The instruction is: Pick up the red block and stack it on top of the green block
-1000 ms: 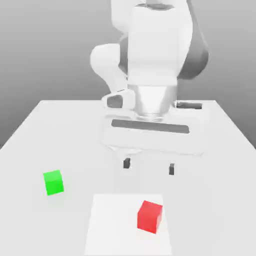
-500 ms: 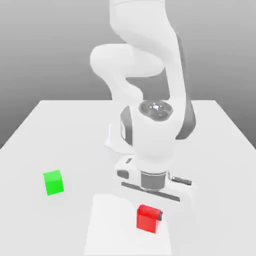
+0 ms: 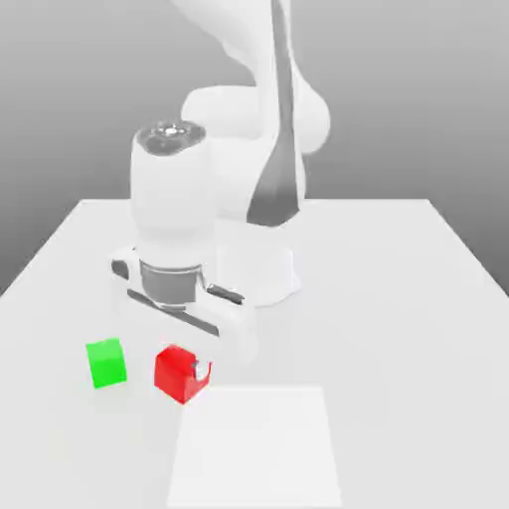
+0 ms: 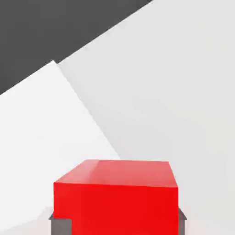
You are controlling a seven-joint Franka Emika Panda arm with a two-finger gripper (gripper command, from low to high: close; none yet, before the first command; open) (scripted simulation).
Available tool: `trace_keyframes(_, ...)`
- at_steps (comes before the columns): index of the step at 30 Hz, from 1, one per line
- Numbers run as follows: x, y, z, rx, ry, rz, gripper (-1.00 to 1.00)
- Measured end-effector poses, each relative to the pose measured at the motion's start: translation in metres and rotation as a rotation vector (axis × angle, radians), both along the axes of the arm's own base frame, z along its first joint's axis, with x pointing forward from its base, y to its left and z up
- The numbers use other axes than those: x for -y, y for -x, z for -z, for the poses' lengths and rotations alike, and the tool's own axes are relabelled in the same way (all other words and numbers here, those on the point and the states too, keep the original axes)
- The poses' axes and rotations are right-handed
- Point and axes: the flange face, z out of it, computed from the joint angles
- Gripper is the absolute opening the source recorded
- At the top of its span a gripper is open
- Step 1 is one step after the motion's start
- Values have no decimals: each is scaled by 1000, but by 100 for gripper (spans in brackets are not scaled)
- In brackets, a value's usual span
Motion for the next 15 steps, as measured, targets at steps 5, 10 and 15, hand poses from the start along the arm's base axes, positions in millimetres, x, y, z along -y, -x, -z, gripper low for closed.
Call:
trace_keyframes(5, 78, 75, -11, 6, -18, 126, -100)
trace_keyframes(10, 92, 90, 23, 12, -27, 153, -100)
trace_keyframes(15, 91, 91, 49, 11, -26, 152, 100)
